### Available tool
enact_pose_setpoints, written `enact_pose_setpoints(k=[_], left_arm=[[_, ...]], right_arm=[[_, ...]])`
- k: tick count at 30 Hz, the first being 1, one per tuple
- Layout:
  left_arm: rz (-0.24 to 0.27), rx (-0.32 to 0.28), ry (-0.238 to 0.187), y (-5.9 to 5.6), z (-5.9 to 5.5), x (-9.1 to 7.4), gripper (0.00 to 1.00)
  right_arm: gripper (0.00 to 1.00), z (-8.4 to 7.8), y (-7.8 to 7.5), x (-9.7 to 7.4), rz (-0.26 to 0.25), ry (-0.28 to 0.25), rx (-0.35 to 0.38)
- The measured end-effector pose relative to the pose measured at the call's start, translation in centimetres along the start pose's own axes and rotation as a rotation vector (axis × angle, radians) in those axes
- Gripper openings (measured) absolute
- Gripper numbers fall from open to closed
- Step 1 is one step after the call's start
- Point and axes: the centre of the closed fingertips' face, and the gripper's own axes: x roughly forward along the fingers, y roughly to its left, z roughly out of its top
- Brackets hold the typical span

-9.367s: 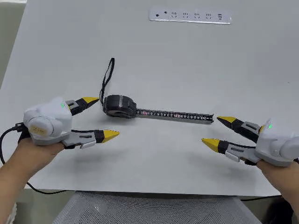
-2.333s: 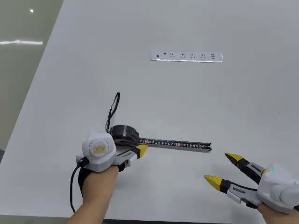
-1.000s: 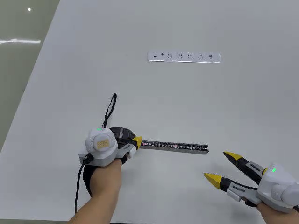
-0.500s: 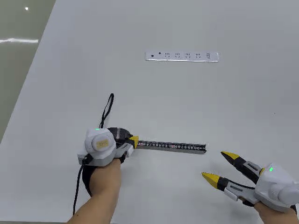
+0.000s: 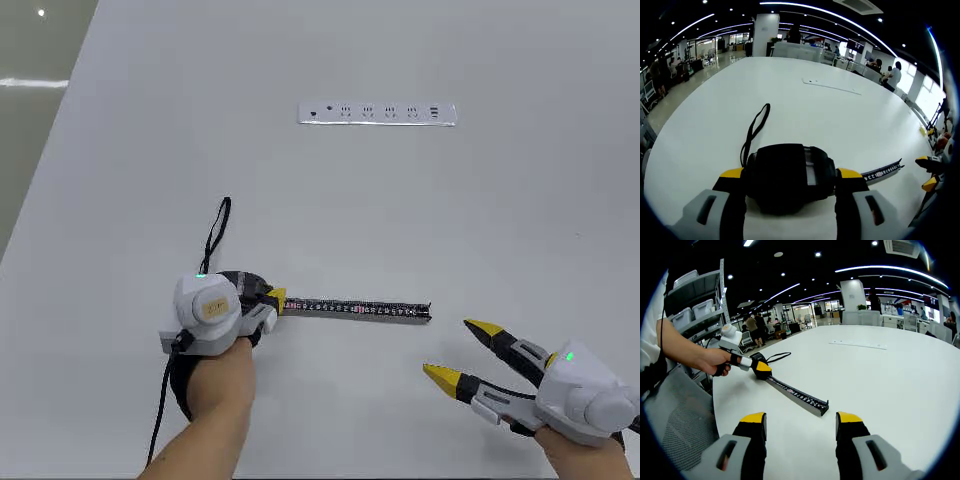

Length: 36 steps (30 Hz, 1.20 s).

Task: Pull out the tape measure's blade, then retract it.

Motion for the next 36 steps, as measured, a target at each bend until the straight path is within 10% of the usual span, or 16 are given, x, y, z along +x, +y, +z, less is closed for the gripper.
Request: enact_pose_setpoints(k=[26, 36], left_arm=[[0.017, 0.003, 0.004, 0.1, -0.1, 0.2, 0.71], [0.020, -0.009, 0.004, 0.1, -0.1, 0.2, 0.71]], right_arm=[[0.55, -0.3, -0.2, 0.3, 0.013, 0.012, -0.012], [0.54, 0.0, -0.2, 1.3, 0.101, 0.053, -0.110]])
